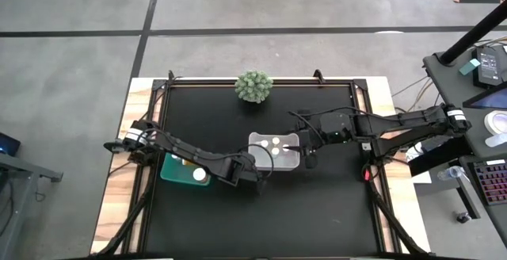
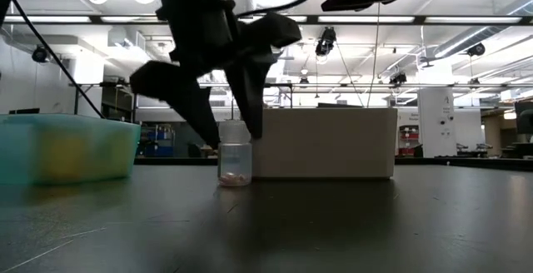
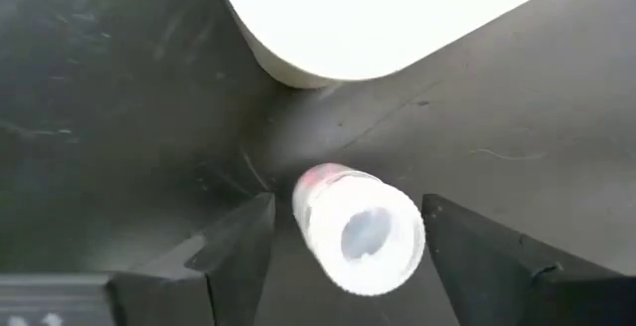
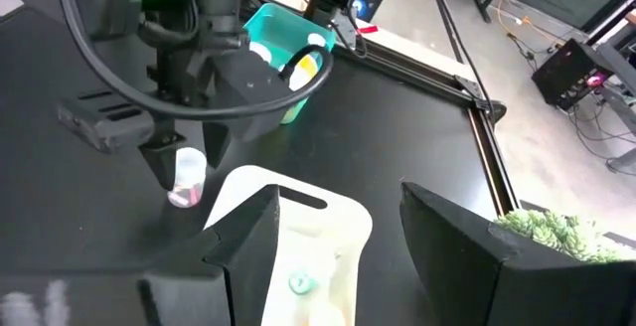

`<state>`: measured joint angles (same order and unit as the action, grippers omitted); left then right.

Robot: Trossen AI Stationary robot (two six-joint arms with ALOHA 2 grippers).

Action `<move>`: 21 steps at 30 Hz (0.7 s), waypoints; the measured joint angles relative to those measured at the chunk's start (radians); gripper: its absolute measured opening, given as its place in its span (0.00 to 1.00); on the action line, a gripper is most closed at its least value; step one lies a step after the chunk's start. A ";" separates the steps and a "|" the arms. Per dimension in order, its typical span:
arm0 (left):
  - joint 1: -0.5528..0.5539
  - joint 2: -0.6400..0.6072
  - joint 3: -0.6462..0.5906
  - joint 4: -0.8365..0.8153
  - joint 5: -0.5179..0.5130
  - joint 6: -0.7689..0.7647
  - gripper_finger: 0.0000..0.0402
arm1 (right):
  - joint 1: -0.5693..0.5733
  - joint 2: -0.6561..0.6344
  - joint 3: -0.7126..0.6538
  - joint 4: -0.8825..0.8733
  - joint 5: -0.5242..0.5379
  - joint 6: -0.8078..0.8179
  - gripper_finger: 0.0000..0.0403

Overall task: Pick and place medicine bottles into bin by pill shape (circle, oval)
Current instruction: Put the white capsule bottle into the blue bin

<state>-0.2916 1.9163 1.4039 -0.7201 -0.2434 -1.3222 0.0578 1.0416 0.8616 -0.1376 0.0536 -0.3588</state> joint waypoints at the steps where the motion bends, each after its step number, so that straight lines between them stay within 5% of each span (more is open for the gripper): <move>1: 0.000 0.000 -0.011 0.021 0.001 0.000 0.59 | 0.000 0.000 0.000 0.000 0.000 0.000 0.50; 11: 0.000 0.000 -0.017 0.033 0.001 -0.005 0.29 | 0.000 0.000 0.000 0.000 0.000 0.000 0.50; 21: -0.005 -0.027 0.020 -0.032 0.002 0.060 0.29 | 0.000 0.000 0.000 -0.001 0.000 0.001 0.50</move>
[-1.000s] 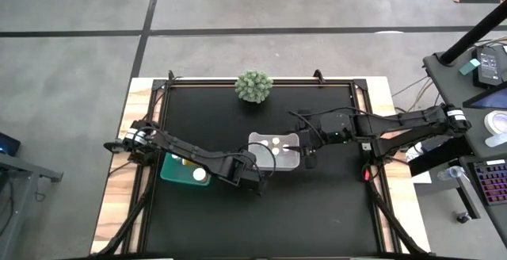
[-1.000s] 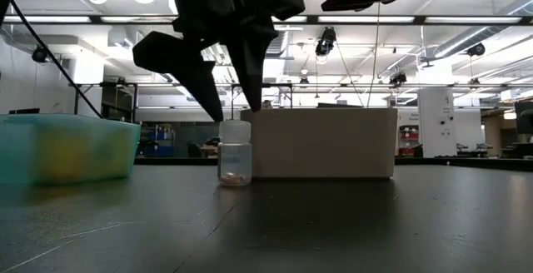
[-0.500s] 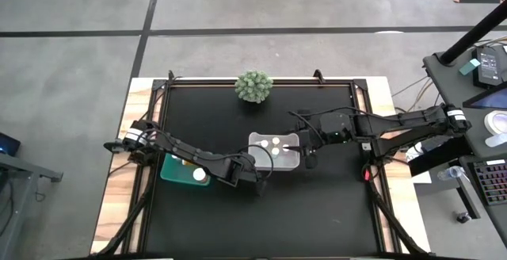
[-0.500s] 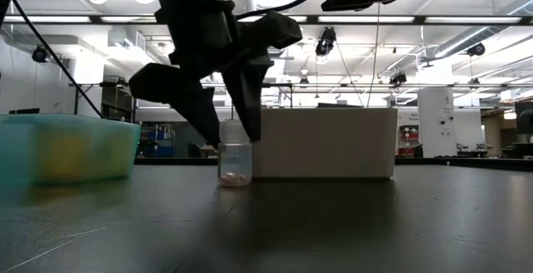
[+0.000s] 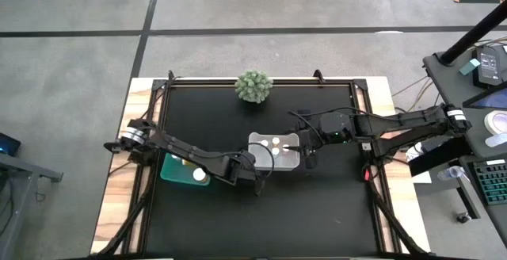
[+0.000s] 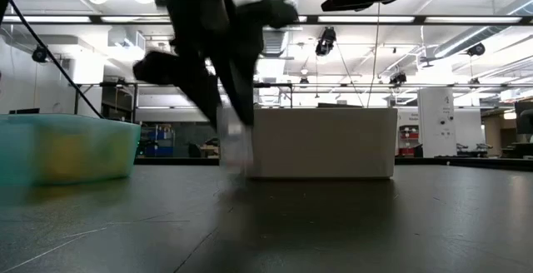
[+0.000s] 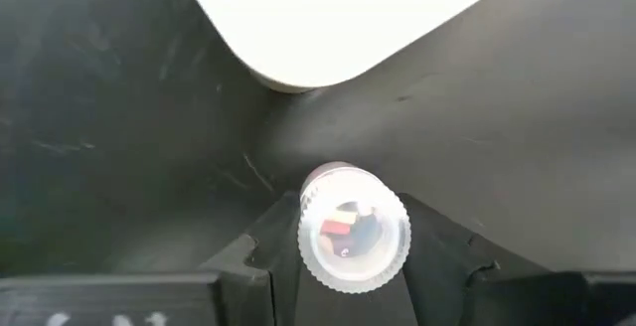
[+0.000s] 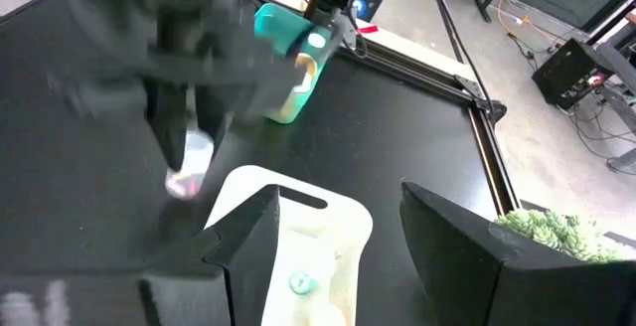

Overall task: Pick and place medicine bottles into bin by pill shape (circle, oval)
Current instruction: Put the white capsule bottle into the blue bin

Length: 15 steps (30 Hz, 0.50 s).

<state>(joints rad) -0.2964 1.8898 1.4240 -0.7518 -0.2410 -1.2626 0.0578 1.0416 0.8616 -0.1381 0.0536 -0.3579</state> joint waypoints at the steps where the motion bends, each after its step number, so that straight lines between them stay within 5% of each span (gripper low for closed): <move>1: -0.005 -0.019 0.011 -0.026 0.000 0.015 0.29 | 0.000 0.000 0.000 0.000 0.000 0.001 0.50; 6: -0.058 -0.136 0.034 -0.241 -0.008 0.022 0.29 | 0.000 0.000 0.000 0.000 0.000 -0.001 0.50; 15: -0.185 -0.365 -0.019 -0.632 -0.135 -0.224 0.30 | 0.000 0.000 0.000 0.018 0.000 -0.001 0.50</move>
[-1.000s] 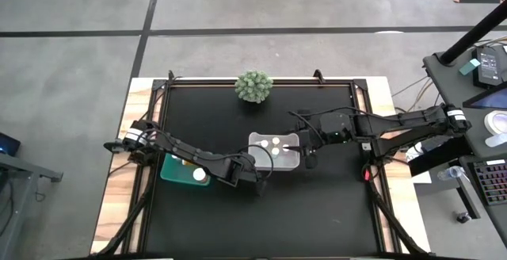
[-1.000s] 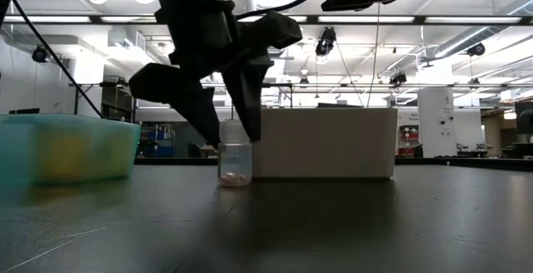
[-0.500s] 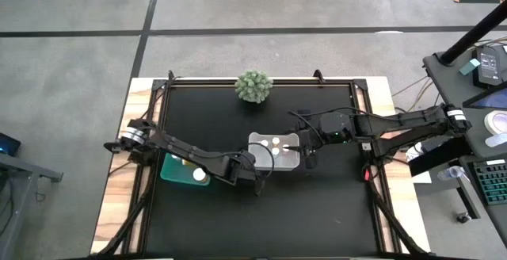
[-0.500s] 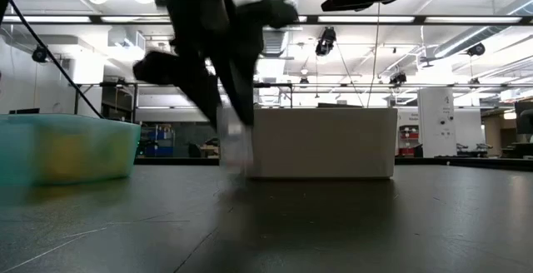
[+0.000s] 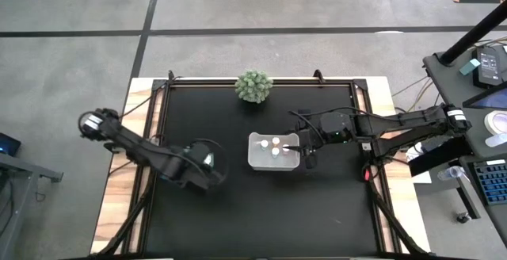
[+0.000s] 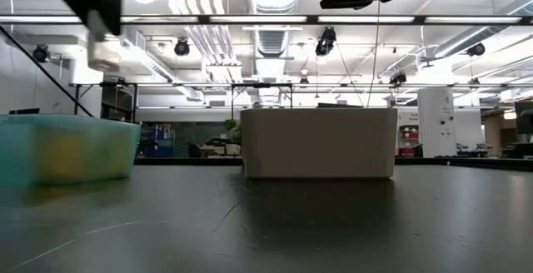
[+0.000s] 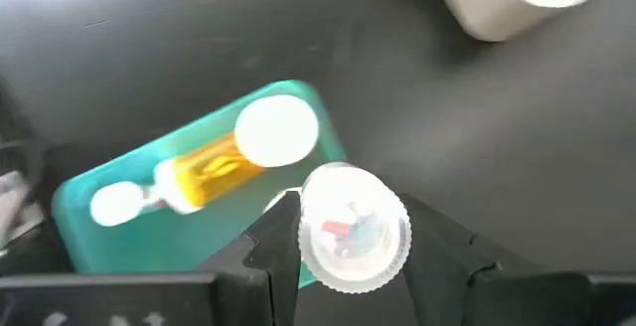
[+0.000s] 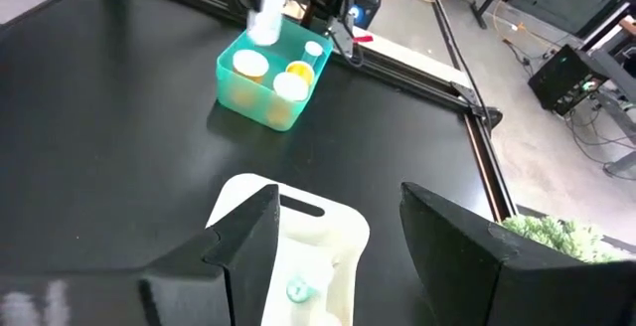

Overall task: Pick and place medicine bottles into bin by pill shape (circle, oval)
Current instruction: Put the white capsule bottle into the blue bin, then return to Home Position

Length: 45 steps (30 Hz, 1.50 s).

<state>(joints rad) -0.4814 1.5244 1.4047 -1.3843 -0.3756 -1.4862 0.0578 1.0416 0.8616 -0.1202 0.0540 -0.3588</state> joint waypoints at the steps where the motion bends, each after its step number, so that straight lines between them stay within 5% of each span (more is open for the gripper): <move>1: -0.008 -0.026 -0.025 -0.019 -0.001 -0.025 0.30 | 0.000 0.000 0.000 0.000 0.000 0.001 0.50; 11: -0.025 -0.248 -0.379 -0.005 0.071 -0.233 0.30 | 0.000 0.000 0.000 -0.001 0.000 0.006 0.50; 25: -0.026 -0.380 -0.684 0.225 0.176 -0.252 0.30 | 0.000 0.000 0.000 -0.001 0.000 -0.001 0.50; 38: -0.026 -0.393 -0.705 0.223 0.185 -0.253 0.52 | 0.000 0.000 0.000 0.000 0.000 -0.001 0.50; 45: -0.023 -0.417 -0.595 0.168 0.209 -0.217 0.54 | 0.000 0.000 0.000 -0.001 0.000 -0.003 0.50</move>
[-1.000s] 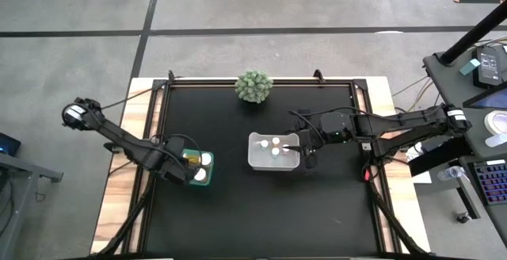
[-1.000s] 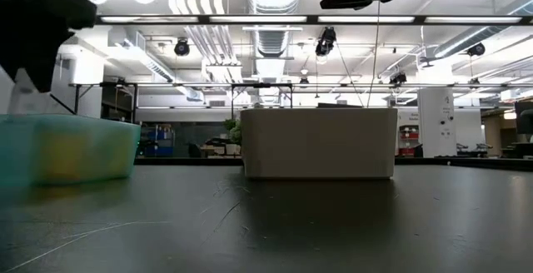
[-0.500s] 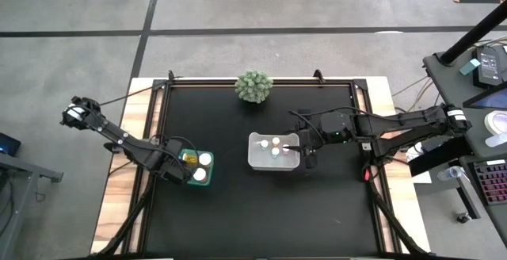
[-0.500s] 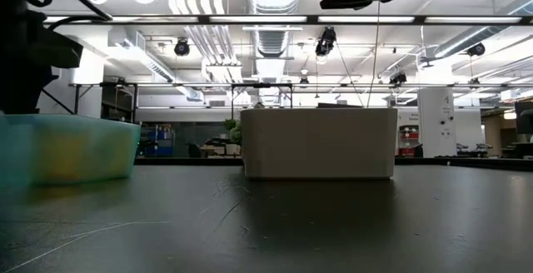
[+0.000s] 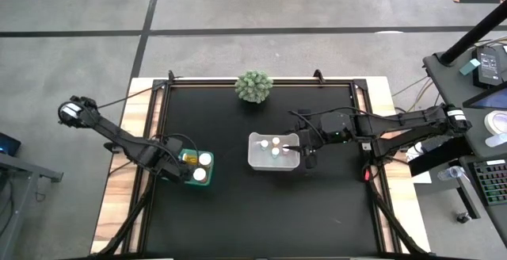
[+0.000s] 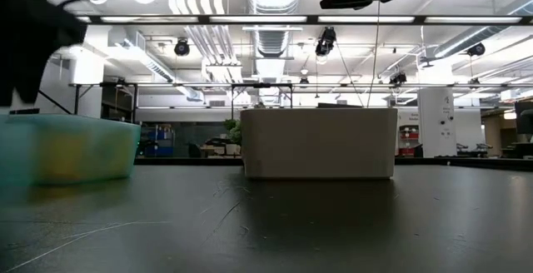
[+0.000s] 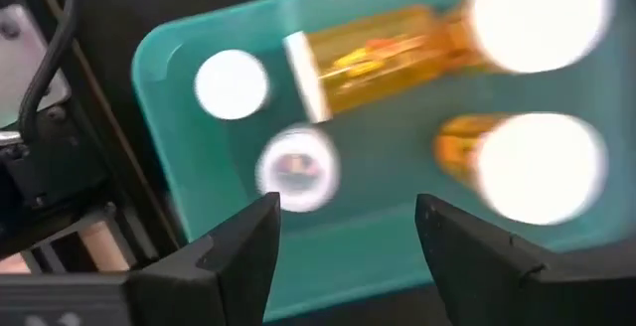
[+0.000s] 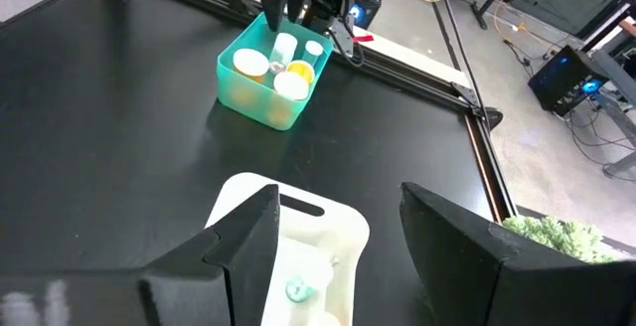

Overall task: Pick and place medicine bottles into bin by pill shape (circle, oval)
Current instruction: Return to Home Position

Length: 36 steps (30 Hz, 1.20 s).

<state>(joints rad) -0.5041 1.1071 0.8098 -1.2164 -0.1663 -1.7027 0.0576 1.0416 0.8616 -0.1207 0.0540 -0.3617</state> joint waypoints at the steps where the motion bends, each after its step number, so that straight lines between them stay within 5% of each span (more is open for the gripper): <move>1: 0.000 -0.001 0.026 -0.007 -0.010 0.008 0.54 | -0.001 0.000 0.000 0.000 0.000 -0.003 0.50; 6: 0.000 0.004 0.149 0.025 -0.163 0.113 0.54 | -0.025 0.000 -0.004 0.002 0.000 -0.006 0.50; 11: 0.003 0.010 0.206 0.231 -0.415 0.456 0.54 | -0.069 0.000 -0.017 0.012 -0.005 -0.009 0.50; 17: 0.080 0.008 0.199 0.436 -0.452 0.871 0.54 | -0.158 0.000 -0.072 0.133 -0.178 -0.030 0.50; 25: 0.252 0.010 0.188 0.506 -0.378 1.205 0.54 | -0.270 0.000 -0.130 0.195 -0.246 -0.032 0.50; 36: 0.557 -0.090 0.004 0.923 0.085 1.759 0.54 | -0.364 -0.019 -0.264 0.345 -0.283 -0.028 0.50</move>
<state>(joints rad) 0.0525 1.0169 0.8135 -0.2937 -0.0811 0.0564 -0.3064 1.0230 0.5980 0.2239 -0.2291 -0.3896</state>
